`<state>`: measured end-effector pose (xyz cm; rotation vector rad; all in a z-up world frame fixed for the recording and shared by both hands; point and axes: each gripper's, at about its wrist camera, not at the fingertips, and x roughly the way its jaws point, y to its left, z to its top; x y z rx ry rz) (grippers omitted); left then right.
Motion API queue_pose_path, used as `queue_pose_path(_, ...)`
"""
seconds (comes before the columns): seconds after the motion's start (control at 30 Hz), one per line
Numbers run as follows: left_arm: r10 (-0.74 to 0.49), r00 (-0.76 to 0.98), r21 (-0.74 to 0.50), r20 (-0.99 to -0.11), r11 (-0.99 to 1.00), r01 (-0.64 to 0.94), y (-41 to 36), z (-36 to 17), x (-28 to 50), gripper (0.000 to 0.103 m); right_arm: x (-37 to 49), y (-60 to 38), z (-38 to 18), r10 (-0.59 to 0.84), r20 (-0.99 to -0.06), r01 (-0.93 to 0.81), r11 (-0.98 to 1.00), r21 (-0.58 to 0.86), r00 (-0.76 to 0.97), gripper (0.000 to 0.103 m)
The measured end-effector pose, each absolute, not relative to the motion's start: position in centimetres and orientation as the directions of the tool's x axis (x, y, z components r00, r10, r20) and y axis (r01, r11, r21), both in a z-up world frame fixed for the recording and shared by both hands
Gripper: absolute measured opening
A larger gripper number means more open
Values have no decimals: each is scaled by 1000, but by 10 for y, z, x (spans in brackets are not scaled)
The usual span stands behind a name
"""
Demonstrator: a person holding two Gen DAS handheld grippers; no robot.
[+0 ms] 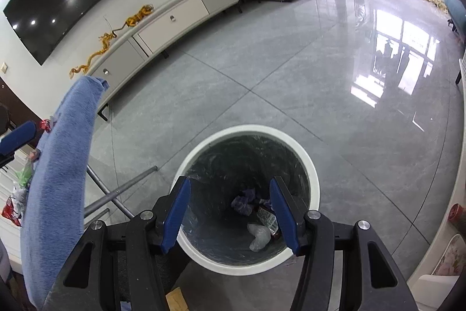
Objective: Collect trash
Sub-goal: 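Carry both items over the trash bin and open both tools to drop them, then return both open tools to the remaining wrappers on the rug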
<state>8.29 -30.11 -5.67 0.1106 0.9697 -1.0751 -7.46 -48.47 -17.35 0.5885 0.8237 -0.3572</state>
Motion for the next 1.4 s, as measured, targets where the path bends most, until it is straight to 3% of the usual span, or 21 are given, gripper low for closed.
queue_pose_path(0.83, -749, 422, -334, -511, 626, 705, -95, 33, 61, 58, -72, -371, -21, -132, -617, 322, 924, 207, 776, 54)
queue_pose_path(1.4, -634, 621, -352, -461, 773, 528, 50, 22, 87, 58, -35, -278, 33, -56, -562, 133, 986, 97, 825, 57)
